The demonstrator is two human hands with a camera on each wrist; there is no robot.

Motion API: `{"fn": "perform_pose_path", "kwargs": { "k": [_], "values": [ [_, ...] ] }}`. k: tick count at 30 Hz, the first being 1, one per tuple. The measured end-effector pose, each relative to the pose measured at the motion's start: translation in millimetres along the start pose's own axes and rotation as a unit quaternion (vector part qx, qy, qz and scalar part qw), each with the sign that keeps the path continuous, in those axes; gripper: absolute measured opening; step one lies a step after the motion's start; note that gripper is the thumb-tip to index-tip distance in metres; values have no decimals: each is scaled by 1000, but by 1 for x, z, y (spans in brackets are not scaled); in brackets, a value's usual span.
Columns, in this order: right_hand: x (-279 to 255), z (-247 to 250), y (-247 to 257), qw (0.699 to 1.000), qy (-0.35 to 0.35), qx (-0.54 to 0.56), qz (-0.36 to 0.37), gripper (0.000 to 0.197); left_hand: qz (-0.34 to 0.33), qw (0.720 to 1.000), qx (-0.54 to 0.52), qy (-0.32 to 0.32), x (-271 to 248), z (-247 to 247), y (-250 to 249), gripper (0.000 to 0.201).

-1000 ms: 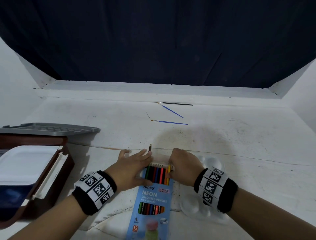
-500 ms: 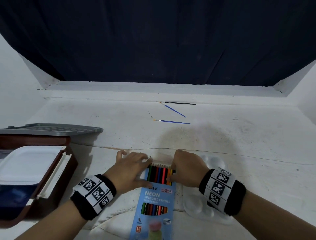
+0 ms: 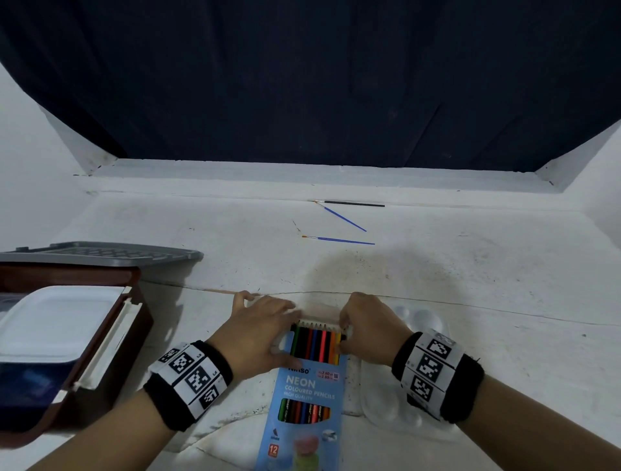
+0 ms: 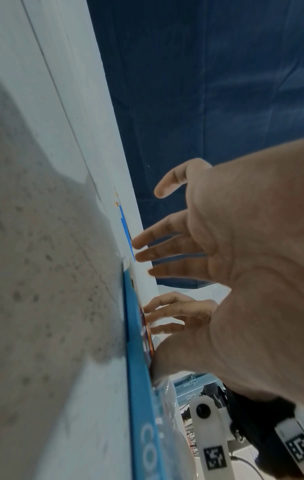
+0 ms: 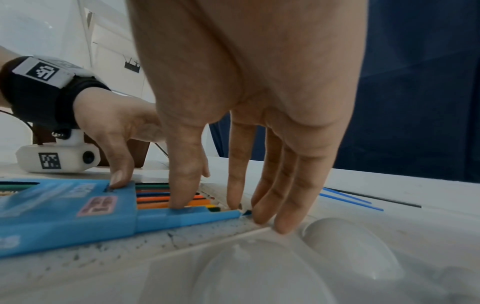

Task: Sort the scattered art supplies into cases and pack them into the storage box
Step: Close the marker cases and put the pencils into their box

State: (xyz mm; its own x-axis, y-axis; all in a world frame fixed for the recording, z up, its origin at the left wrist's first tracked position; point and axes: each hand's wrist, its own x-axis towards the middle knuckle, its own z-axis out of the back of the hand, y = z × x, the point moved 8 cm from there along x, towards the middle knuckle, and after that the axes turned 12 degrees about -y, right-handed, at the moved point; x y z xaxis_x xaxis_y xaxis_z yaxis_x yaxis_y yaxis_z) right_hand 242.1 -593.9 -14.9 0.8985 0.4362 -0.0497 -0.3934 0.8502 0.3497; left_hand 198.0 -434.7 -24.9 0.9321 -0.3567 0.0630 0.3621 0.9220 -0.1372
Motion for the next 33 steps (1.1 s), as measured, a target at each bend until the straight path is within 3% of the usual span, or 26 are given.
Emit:
{"fn": "perform_pose_path", "kwargs": {
  "k": [2, 6, 10, 12, 16, 20, 24, 27, 30, 33],
  "values": [
    [0, -1, -1, 1000, 2, 4, -5, 43, 5, 1000, 14, 27, -2, -3, 1, 91],
    [4, 0, -7, 999, 10, 43, -29, 44, 51, 998, -17, 22, -1, 2, 4, 72],
    [6, -3, -12, 994, 24, 95, -55, 45, 124, 990, -37, 64, 2, 1, 13, 79],
    [6, -3, -14, 989, 16, 131, -70, 45, 134, 987, -42, 81, 5, 1, 13, 69],
    [8, -2, -10, 975, -1, 203, -85, 21, 112, 988, -56, 84, 10, 1, 3, 51],
    [6, 0, -11, 964, -22, 244, -106, 12, 164, 971, -171, 31, 8, -1, 12, 49],
    [4, 7, -9, 929, -47, 337, -145, 21, 231, 896, -380, -2, 6, 0, 16, 50],
    [5, 19, -10, 902, -98, 387, -167, 25, 237, 871, -427, -50, 9, 12, 19, 56],
    [11, 36, -8, 898, -154, 391, -129, 19, 217, 875, -421, -105, 14, 34, 23, 53],
    [14, 56, 4, 902, -192, 383, -48, 16, 220, 853, -442, -170, 16, 65, 29, 50]
  ]
}}
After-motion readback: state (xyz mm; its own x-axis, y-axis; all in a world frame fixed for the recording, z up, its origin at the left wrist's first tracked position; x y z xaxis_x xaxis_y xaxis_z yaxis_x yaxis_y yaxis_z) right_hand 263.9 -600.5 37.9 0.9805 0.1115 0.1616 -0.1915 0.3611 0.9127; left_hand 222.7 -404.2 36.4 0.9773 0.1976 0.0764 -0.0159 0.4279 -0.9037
